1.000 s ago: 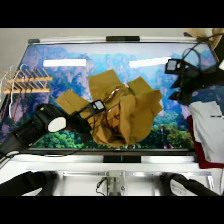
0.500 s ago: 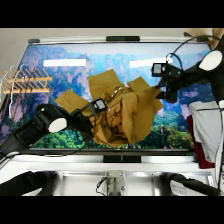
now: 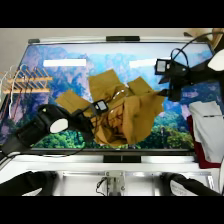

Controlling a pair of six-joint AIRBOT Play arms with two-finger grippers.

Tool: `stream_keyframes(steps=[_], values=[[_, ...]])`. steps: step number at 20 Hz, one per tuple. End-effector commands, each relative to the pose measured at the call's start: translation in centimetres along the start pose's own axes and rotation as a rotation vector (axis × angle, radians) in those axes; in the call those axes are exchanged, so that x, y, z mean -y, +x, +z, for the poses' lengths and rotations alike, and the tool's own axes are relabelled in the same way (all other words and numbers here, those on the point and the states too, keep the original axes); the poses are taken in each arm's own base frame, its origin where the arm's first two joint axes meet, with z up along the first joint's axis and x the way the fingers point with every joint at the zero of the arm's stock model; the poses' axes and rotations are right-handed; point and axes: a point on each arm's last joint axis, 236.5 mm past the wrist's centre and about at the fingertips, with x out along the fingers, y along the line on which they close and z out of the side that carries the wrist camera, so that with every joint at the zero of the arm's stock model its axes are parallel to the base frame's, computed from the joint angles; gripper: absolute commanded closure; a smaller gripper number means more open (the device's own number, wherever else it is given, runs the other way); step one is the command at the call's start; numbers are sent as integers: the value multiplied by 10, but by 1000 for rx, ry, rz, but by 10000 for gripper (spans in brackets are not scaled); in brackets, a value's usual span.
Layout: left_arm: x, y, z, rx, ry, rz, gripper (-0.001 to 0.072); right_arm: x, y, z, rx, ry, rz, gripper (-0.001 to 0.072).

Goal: Fold the shirts.

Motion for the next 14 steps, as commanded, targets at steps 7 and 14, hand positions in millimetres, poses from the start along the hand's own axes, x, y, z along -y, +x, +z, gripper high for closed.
stream_keyframes(steps=[7, 14], values=[[-9, 0, -2, -8, 9, 37, 669, -16, 47, -23, -26, 44, 161, 205], [-15, 0, 7, 31, 12, 59, 668, -35, 87, -19, -30, 12, 281, 207]])
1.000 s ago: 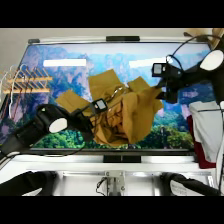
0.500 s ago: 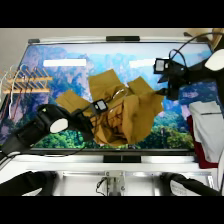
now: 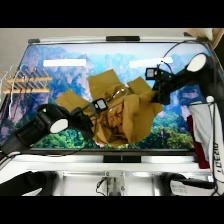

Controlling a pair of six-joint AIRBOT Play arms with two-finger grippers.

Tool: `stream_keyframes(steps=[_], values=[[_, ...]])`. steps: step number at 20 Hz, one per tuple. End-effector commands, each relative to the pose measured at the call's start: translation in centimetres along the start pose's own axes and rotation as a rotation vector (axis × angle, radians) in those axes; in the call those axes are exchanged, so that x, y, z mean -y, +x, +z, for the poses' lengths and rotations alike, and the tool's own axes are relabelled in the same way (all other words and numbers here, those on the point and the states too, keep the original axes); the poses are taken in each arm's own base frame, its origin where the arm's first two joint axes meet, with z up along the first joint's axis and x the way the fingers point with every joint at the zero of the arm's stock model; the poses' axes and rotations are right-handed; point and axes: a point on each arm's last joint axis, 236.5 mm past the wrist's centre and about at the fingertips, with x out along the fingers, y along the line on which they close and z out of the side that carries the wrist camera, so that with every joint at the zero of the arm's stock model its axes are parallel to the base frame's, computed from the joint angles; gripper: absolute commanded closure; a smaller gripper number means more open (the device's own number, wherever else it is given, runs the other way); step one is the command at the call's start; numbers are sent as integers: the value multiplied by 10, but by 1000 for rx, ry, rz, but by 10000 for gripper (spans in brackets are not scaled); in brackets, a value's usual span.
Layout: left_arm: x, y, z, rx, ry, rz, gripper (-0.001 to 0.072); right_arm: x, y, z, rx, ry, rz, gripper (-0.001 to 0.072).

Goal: Fold the shirts.

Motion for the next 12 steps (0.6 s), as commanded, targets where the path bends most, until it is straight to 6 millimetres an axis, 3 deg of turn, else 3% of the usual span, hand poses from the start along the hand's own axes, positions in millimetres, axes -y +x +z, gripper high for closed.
stream_keyframes(steps=[1, 2, 4, 5, 6, 7, 9, 12], values=[[-4, 1, 5, 19, -2, 12, 667, -8, 20, 3, -33, -50, 56, 337], [-5, 2, 4, 16, -5, 12, 665, -12, 20, 4, -49, -54, 70, 619], [-13, 3, 0, 9, -25, 20, 657, -20, 18, 3, -51, -56, 99, 651], [-20, 3, -2, 6, -38, 32, 534, -25, 15, 0, -66, -59, 116, 651], [-29, 2, -6, -1, -45, 55, 260, -28, 11, 1, -69, -63, 121, 652], [-42, 0, -11, -10, -51, 88, 49, -31, 6, 3, -68, -62, 120, 652], [-71, -12, -25, -48, -65, 170, 21, -33, -7, 10, -59, 4, 91, 652], [-126, -53, -45, -86, -116, 333, 21, -44, -31, 23, -41, 186, 69, 653]])
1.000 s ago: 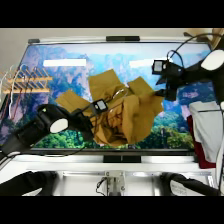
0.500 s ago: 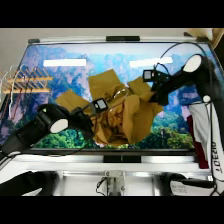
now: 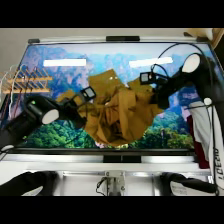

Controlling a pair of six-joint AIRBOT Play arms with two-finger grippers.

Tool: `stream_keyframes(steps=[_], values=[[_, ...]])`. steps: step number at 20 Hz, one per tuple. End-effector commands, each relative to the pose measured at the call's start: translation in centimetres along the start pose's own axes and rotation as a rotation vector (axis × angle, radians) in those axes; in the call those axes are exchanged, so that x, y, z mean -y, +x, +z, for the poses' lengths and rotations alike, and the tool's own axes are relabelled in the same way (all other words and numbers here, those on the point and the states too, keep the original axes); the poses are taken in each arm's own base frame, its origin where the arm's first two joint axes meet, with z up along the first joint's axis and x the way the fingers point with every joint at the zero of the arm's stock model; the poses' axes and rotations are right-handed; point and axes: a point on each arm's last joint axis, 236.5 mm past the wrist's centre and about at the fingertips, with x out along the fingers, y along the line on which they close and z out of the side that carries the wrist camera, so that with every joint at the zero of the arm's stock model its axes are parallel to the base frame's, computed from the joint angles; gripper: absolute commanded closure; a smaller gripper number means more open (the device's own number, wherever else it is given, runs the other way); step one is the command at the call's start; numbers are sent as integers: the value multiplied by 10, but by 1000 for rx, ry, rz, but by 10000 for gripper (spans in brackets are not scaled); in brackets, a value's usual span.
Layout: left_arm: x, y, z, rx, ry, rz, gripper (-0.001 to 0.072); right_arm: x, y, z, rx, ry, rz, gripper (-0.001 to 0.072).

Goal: Fold the shirts.

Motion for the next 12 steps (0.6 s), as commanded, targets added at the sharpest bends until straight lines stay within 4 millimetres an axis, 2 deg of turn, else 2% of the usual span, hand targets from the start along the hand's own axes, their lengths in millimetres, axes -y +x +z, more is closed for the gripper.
stream_keyframes(steps=[1, 3, 4, 5, 6, 7, 8, 9, 12], values=[[-76, -34, -21, -24, -97, 198, 22, -22, -23, 8, 10, 180, 13, 653], [-114, -66, -35, 24, -311, 271, 23, -35, -34, 8, -2, 258, 27, 654], [-128, -80, -49, 39, -465, 296, 24, -38, -39, 9, -2, 295, 23, 654], [-131, -88, -61, 52, -616, 287, 24, -41, -43, 10, 0, 330, 16, 654], [-122, -90, -70, 51, -734, 228, 26, -44, -47, 11, 0, 359, 15, 655], [-108, -85, -73, 45, -785, 153, 33, -46, -49, 12, -1, 374, 16, 657], [-92, -75, -74, 34, -816, 82, 70, -47, -51, 12, 2, 385, 11, 658], [-75, -61, -75, 17, -842, 21, 113, -48, -52, 13, 4, 394, 13, 659], [-15, -8, -73, -11, -978, -180, 113, -51, -52, 16, 14, 480, 28, 660]])
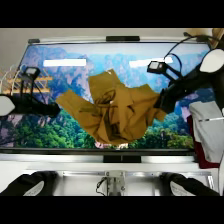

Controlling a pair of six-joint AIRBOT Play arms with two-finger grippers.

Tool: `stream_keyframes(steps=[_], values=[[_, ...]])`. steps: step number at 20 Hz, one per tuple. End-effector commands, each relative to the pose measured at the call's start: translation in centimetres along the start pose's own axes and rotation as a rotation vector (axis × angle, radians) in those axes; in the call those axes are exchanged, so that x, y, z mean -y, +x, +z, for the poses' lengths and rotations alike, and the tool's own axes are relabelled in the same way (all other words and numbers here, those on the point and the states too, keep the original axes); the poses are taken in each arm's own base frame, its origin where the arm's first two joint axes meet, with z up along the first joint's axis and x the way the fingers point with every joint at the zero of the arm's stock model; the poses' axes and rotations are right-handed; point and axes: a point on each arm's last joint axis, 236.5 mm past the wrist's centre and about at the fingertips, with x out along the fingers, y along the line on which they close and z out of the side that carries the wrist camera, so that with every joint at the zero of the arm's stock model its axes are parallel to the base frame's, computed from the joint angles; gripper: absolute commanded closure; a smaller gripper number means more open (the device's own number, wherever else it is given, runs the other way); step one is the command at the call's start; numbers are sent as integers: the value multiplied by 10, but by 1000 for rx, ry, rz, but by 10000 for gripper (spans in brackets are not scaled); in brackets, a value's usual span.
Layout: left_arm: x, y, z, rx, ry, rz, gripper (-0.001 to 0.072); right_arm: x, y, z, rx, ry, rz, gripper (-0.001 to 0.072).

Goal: Fold the shirts.

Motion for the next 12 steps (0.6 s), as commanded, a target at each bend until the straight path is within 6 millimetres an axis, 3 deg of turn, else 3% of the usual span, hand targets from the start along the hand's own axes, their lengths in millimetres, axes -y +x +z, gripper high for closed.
stream_keyframes(steps=[1, 4, 8, 12], values=[[60, 44, -40, -84, -221, -248, 111, -8, -5, 3, 15, 115, 14, 660], [125, 64, -42, -23, -326, -453, 86, -11, -17, 11, 60, 111, -21, 660], [184, 86, -33, 56, -280, -521, 88, -18, -35, 15, 102, 97, -74, 660], [216, 120, -36, 32, -292, -526, 87, -27, -42, 17, 122, 120, -72, 660]])
